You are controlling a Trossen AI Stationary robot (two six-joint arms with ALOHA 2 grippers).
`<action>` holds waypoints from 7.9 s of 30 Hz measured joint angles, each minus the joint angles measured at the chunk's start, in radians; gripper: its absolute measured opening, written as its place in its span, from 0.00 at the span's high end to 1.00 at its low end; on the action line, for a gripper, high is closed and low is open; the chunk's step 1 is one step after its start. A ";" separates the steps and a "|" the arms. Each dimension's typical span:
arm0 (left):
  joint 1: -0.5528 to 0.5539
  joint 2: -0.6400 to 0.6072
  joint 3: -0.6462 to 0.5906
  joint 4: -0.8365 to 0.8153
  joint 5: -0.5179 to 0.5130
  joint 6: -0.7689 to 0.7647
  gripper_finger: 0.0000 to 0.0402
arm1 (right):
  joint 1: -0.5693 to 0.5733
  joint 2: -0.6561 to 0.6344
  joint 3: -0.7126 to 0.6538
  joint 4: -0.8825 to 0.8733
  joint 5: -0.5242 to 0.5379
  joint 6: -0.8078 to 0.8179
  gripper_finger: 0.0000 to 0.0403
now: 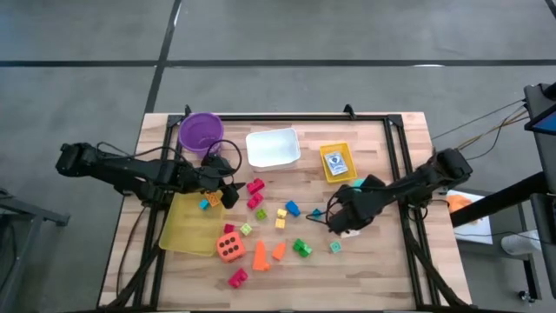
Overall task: Pick & Place Toys
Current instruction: Put the blue dice into the white bin, then put the red game piece into the light yellow bin
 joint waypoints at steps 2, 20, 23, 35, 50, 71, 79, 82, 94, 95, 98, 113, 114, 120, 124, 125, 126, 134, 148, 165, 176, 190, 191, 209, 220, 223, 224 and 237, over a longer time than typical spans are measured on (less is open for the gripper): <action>0.000 0.000 0.000 0.000 0.000 0.000 0.30 | 0.004 -0.018 0.002 -0.011 0.000 0.007 0.42; 0.000 0.000 0.000 0.000 0.000 0.000 0.30 | 0.046 -0.134 0.178 -0.096 0.177 -0.041 0.45; 0.000 0.000 0.002 0.000 0.000 0.000 0.30 | 0.032 -0.126 0.213 -0.095 0.240 -0.093 0.47; 0.000 -0.016 0.002 -0.002 0.000 0.001 0.30 | -0.153 -0.091 0.309 0.131 0.396 -0.571 0.47; 0.000 -0.085 0.000 -0.043 0.000 0.002 0.30 | -0.379 -0.085 0.303 0.715 0.242 -1.301 0.48; 0.000 -0.127 -0.002 -0.154 -0.005 -0.051 0.30 | -0.534 0.291 0.625 0.657 0.101 -1.602 0.49; 0.000 -0.133 -0.003 -0.154 -0.008 -0.046 0.30 | -0.549 0.405 0.667 0.641 0.153 -1.666 0.50; 0.000 -0.135 -0.003 -0.155 -0.008 -0.041 0.30 | -0.550 0.428 0.667 0.641 0.157 -1.672 0.50; 0.000 -0.136 -0.003 -0.154 -0.008 -0.043 0.30 | -0.564 0.443 0.643 0.640 0.104 -1.634 0.50; 0.000 -0.136 -0.003 -0.154 -0.009 -0.043 0.30 | -0.564 0.443 0.638 0.640 0.103 -1.632 0.50; 0.000 -0.136 -0.003 -0.154 -0.011 -0.043 0.30 | -0.564 0.443 0.623 0.639 0.093 -1.629 0.50; 0.000 -0.136 -0.003 -0.154 -0.012 -0.044 0.30 | -0.577 0.442 0.572 0.642 0.047 -1.586 0.50; 0.000 -0.136 -0.003 -0.154 -0.012 -0.044 0.30 | -0.577 0.442 0.571 0.643 0.047 -1.587 0.51; 0.000 -0.136 -0.003 -0.153 -0.012 -0.046 0.30 | -0.581 0.441 0.571 0.646 0.025 -1.583 0.51; 0.000 -0.136 -0.003 -0.153 -0.012 -0.046 0.30 | -0.581 0.440 0.571 0.647 0.010 -1.583 0.51; 0.000 -0.136 -0.003 -0.153 -0.012 -0.046 0.30 | -0.581 0.440 0.571 0.647 0.010 -1.583 0.51; 0.000 -0.136 -0.003 -0.153 -0.012 -0.046 0.30 | -0.581 0.440 0.571 0.647 0.009 -1.583 0.51; 0.000 -0.136 -0.003 -0.153 -0.012 -0.046 0.30 | -0.581 0.440 0.571 0.645 -0.001 -1.578 0.51; 0.000 -0.136 -0.003 -0.153 -0.012 -0.044 0.30 | -0.589 0.436 0.570 0.640 0.043 -1.488 0.02; 0.000 -0.129 -0.007 -0.136 -0.012 -0.060 0.30 | -0.544 0.223 0.568 0.656 0.053 -1.411 0.01; 0.021 0.006 0.036 -0.126 0.103 -0.038 0.30 | -0.429 -0.098 0.297 0.693 -0.039 -1.039 0.01; 0.062 0.260 0.163 -0.171 0.196 -0.032 0.30 | -0.183 -0.358 -0.082 0.996 0.006 -0.769 0.01; 0.064 0.277 0.168 -0.175 0.208 -0.032 0.30 | -0.171 -0.373 -0.100 0.999 0.029 -0.759 0.01; 0.073 0.559 0.367 -0.384 0.289 -0.074 0.30 | -0.129 -0.518 -0.249 1.121 0.108 -0.731 0.01; 0.077 0.718 0.428 -0.369 0.334 -0.050 0.30 | -0.129 -0.519 -0.247 1.122 0.107 -0.741 0.01; 0.083 0.730 0.425 -0.337 0.355 -0.050 0.30 | -0.129 -0.519 -0.247 1.122 0.107 -0.742 0.01; 0.085 0.733 0.425 -0.326 0.362 -0.050 0.30 | -0.129 -0.519 -0.247 1.122 0.107 -0.742 0.01; 0.098 0.778 0.421 -0.314 0.401 -0.051 0.30 | -0.129 -0.519 -0.246 1.122 0.105 -0.746 0.01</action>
